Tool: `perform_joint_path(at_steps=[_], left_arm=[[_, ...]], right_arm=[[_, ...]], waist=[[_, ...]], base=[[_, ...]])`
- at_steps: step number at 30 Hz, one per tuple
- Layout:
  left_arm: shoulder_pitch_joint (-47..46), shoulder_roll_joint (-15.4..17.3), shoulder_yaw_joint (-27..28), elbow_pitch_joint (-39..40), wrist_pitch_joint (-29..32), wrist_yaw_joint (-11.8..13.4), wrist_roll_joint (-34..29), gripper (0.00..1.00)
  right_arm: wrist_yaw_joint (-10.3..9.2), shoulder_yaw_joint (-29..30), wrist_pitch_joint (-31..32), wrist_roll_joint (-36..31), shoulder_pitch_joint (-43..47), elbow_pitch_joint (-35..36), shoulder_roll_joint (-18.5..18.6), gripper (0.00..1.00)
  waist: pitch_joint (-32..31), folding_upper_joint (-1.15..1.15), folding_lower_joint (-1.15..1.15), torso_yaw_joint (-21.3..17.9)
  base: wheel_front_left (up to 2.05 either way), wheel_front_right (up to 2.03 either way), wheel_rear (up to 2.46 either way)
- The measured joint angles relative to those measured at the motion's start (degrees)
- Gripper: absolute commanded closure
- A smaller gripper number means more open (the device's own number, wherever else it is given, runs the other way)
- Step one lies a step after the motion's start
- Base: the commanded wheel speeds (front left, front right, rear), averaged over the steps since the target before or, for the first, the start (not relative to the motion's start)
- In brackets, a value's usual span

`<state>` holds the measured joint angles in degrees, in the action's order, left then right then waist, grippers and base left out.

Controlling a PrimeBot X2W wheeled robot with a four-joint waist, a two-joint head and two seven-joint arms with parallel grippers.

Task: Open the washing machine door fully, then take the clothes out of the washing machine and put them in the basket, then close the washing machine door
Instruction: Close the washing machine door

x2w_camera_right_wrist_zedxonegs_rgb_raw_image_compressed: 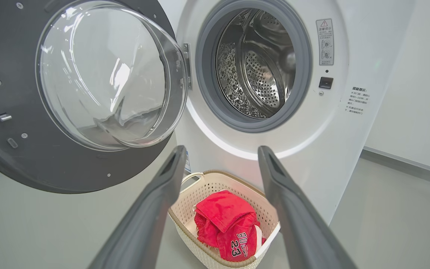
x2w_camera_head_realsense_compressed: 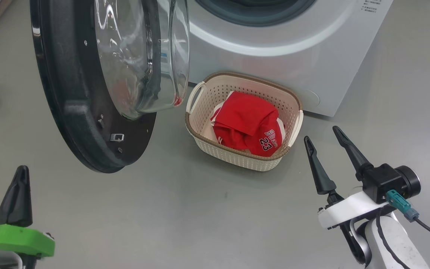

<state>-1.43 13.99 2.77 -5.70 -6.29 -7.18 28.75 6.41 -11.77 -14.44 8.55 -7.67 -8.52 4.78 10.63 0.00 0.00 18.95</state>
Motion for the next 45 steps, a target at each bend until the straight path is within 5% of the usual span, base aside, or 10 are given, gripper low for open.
perform_joint_path(at_steps=[5, 6, 7, 38, 39, 40, 41, 45], left_arm=[[0.5, 0.1, -0.7, -2.3, -3.9, 0.0, -1.9, 1.00], [0.5, 0.1, -0.6, -2.7, -4.7, 0.0, -2.2, 0.30], [0.5, 0.0, -0.6, -3.1, -5.2, 0.0, -2.2, 0.00], [0.2, -0.1, -2.4, -8.7, -8.0, 0.0, -2.6, 0.00], [0.2, -0.1, -2.5, -8.8, -8.0, 0.0, -2.6, 0.22], [0.2, -0.1, -2.6, -8.9, -8.0, 0.0, -2.6, 0.72], [0.2, 0.0, -2.6, -9.0, -8.0, 0.0, -2.6, 1.00], [-0.4, 0.4, -2.6, -9.1, -8.0, 0.0, -2.7, 1.00]], right_arm=[[0.00, 0.0, 0.0, 0.0, 0.0, 0.0, -0.1, 0.00], [0.00, 0.0, 0.0, 0.0, 0.0, 0.0, -0.1, 0.00], [0.00, 0.0, 0.0, 0.0, 0.0, 0.0, -0.1, 0.00], [0.05, 0.1, 0.0, 0.0, 0.0, -0.1, -0.5, 0.00], [0.05, 0.1, 0.0, 0.0, 0.0, -0.1, -0.5, 0.00], [0.05, 0.1, 0.0, 0.0, 0.0, -0.1, -0.5, 0.00], [0.05, 0.2, 0.0, 0.0, 0.0, -0.1, -0.6, 0.00], [0.05, 0.2, 0.0, 0.0, 0.0, -0.1, -0.6, 0.00]], waist=[[-0.2, 0.00, 0.00, -0.2], [-0.2, 0.00, 0.00, -0.2], [-0.3, 0.00, 0.00, -0.2], [-0.2, 0.00, 0.00, -0.2], [-0.2, 0.00, 0.00, -0.2], [-0.1, 0.00, 0.00, -0.2], [-0.1, 0.00, 0.00, -0.2], [0.0, 0.00, 0.00, -0.2]], base=[[0.00, 0.00, 0.00], [0.00, 0.00, 0.00], [0.00, 0.00, 0.00], [0.00, 0.00, 0.00], [0.00, 0.00, 0.00], [0.00, 0.00, 0.00], [0.00, 0.00, 0.00], [0.00, 0.00, 0.00]])
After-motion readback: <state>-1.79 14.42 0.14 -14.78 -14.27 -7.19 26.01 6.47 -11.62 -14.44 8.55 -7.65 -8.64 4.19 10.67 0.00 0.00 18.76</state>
